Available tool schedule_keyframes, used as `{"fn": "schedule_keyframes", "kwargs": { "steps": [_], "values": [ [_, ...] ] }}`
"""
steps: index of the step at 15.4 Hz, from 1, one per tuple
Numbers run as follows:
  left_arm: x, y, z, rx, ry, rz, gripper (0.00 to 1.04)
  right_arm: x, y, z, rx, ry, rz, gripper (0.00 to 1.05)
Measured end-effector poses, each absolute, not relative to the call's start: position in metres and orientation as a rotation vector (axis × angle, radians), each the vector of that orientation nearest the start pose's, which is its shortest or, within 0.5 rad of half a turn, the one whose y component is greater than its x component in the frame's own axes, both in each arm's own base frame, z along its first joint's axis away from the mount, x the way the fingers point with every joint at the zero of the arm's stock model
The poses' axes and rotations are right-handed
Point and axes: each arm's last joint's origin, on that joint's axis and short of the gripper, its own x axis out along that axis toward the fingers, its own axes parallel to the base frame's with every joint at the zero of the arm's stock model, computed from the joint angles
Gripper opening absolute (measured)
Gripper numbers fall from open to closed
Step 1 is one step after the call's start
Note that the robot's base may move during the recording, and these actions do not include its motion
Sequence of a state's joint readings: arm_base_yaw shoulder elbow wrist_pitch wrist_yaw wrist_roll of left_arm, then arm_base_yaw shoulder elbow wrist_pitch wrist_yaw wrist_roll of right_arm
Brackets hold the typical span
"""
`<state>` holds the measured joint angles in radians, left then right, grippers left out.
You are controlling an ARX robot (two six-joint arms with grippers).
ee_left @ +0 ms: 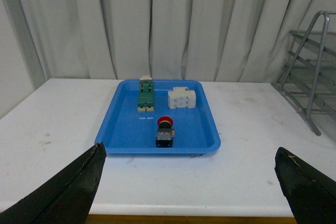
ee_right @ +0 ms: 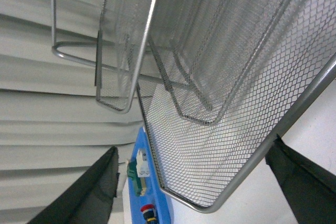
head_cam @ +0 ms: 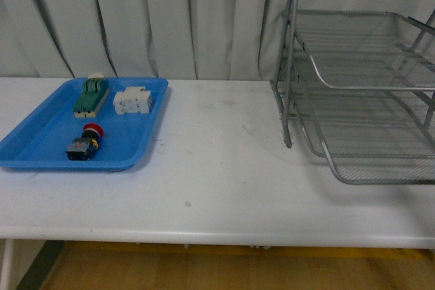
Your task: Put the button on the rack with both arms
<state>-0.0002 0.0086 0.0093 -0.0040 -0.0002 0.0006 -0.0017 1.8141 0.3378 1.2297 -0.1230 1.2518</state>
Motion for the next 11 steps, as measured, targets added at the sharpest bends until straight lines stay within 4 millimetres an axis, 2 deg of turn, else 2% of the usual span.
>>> {"fn": "schedule_keyframes", "kwargs": {
  "steps": [1, 2, 3, 4, 5, 6, 7, 9, 11],
  "values": [
    [0.098, 0.000, 0.166, 0.001, 0.003, 0.000, 0.98, 0.250, 0.002, 0.110, 1.210, 0.287, -0.043, 0.93],
    [0.098, 0.000, 0.166, 0.001, 0.003, 0.000, 0.98, 0.236, 0.003, 0.122, 1.122, 0.309, -0.035, 0.99],
    [0.098, 0.000, 0.166, 0.001, 0.003, 0.000, 0.98, 0.223, 0.008, 0.136, 0.997, 0.308, 0.005, 0.98],
    [0.098, 0.000, 0.166, 0.001, 0.003, 0.000, 0.98, 0.217, 0.009, 0.157, 0.846, 0.155, 0.073, 0.95],
    [0.098, 0.000, 0.166, 0.001, 0.002, 0.001, 0.98, 0.212, 0.001, 0.171, 0.598, -0.015, 0.029, 0.82],
    [0.098, 0.000, 0.166, 0.001, 0.003, 0.000, 0.98, 0.199, -0.001, 0.164, 0.354, 0.006, -0.008, 0.67],
    [0.098, 0.000, 0.166, 0.001, 0.002, 0.000, 0.98, 0.189, -0.001, 0.157, 0.193, 0.044, -0.010, 0.55],
    [0.098, 0.000, 0.166, 0.001, 0.003, 0.000, 0.98, 0.176, -0.001, 0.165, 0.052, -0.001, -0.006, 0.27],
    [0.098, 0.000, 0.166, 0.001, 0.003, 0.000, 0.98, 0.164, -0.001, 0.161, 0.022, 0.020, -0.006, 0.02]
  ]
}}
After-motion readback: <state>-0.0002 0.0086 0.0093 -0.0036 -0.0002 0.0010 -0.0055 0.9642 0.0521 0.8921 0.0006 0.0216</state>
